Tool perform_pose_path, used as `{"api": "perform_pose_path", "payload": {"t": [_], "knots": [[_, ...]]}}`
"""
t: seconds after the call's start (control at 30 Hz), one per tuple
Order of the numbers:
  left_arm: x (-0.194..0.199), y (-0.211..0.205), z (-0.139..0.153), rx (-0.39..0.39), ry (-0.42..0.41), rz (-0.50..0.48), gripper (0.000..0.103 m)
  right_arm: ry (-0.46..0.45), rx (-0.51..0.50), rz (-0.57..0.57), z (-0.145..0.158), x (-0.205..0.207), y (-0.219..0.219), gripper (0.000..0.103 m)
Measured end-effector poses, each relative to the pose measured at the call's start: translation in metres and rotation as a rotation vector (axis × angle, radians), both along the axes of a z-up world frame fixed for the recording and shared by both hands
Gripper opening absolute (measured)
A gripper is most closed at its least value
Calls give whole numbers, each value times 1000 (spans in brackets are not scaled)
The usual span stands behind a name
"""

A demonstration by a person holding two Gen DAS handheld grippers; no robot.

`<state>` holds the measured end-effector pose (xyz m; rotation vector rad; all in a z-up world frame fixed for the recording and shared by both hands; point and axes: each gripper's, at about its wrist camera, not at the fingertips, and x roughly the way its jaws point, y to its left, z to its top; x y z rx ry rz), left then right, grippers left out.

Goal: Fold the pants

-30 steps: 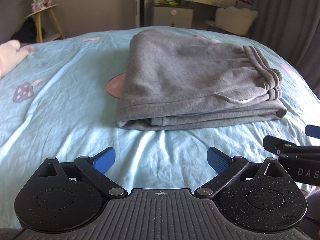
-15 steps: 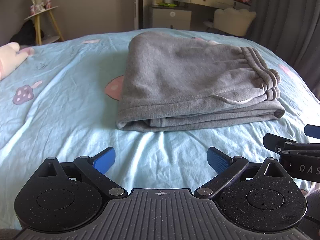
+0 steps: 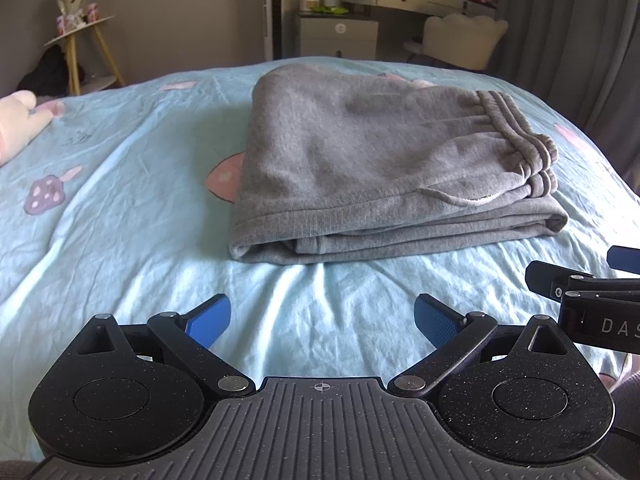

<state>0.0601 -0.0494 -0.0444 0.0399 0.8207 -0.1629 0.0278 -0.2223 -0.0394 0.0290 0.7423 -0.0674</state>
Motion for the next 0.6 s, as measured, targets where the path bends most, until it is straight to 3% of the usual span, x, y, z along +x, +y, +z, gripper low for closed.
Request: {"api": "perform_pose_path", "payload": {"t": [0.6], "knots": [[0, 2, 1, -32, 10, -13, 101, -10, 3, 1, 1, -1, 1, 99]]}}
